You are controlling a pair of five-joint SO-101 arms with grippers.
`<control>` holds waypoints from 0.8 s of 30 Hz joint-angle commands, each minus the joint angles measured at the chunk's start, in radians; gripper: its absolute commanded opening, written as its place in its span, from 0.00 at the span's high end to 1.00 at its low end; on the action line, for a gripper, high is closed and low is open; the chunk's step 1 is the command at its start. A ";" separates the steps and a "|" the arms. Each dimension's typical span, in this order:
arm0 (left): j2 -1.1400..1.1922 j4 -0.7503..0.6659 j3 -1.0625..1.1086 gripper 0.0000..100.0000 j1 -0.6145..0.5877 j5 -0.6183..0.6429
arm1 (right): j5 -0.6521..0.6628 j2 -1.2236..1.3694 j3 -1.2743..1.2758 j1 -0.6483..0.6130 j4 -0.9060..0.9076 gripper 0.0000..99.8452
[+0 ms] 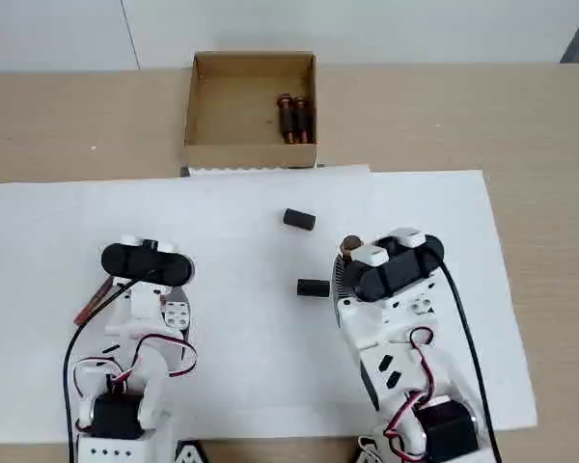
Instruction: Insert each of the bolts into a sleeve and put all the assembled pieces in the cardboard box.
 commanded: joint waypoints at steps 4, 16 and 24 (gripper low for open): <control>-0.011 -0.029 0.007 0.99 -0.003 0.000 | -0.040 0.323 -0.344 0.010 -0.004 1.00; -0.011 -0.029 0.016 0.99 -0.003 0.000 | -0.129 1.262 -1.183 0.010 -0.004 1.00; -0.011 -0.029 0.016 0.99 -0.003 0.000 | -0.124 1.721 -1.494 0.041 -0.219 1.00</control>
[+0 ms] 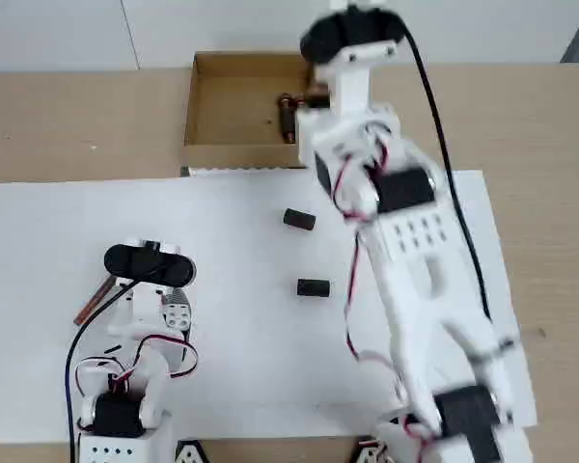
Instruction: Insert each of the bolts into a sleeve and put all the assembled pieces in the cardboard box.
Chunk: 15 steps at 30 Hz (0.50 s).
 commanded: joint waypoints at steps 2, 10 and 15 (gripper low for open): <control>-0.012 -0.029 -0.005 0.99 -0.003 0.000 | 0.018 0.219 -0.196 0.021 -0.173 1.00; -0.012 -0.029 -0.005 0.99 -0.003 0.000 | 0.152 0.567 -0.371 -0.018 -0.380 1.00; -0.012 -0.029 -0.005 0.99 -0.003 0.000 | 0.284 0.750 -0.431 -0.044 -0.512 1.00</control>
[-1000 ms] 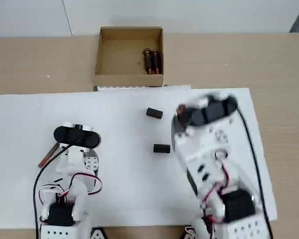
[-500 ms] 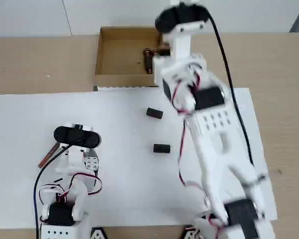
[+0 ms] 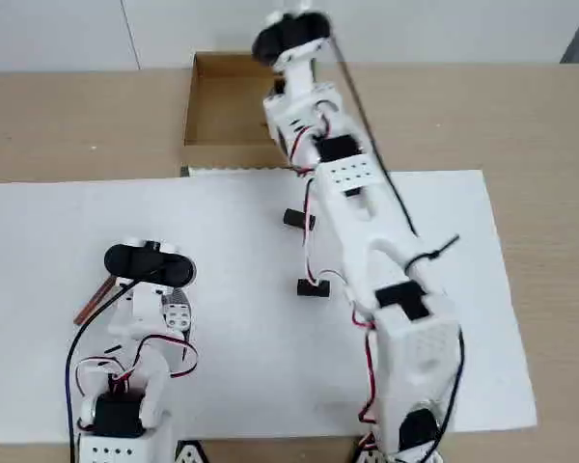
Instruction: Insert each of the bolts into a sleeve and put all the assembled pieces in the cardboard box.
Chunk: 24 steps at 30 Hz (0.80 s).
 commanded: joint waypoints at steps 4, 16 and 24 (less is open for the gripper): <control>-0.012 -0.029 -0.005 0.99 -0.003 0.000 | 0.158 0.143 -0.104 -0.038 -0.148 0.99; -0.012 -0.029 -0.005 0.99 -0.003 0.000 | 0.230 0.189 -0.104 -0.097 -0.016 0.81; -0.012 -0.029 -0.005 0.99 -0.003 0.000 | 0.226 0.188 -0.160 -0.102 0.064 0.89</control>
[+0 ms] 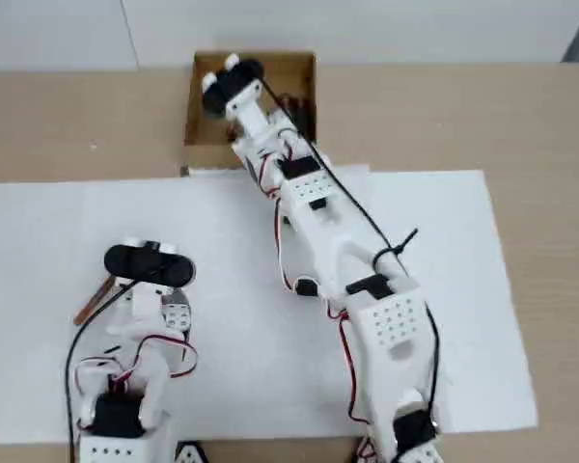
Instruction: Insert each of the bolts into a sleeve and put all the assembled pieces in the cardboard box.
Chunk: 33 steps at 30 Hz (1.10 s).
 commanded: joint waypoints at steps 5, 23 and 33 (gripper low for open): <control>-0.012 -0.029 -0.005 0.99 -0.003 0.000 | 0.000 -0.099 -0.173 -0.012 0.329 0.99; -0.012 -0.029 -0.005 0.99 -0.002 -0.005 | -0.121 -0.489 -0.178 0.070 1.009 1.00; -0.012 -0.029 -0.005 0.99 -0.002 -0.005 | 0.011 -0.585 -0.155 0.067 1.314 1.00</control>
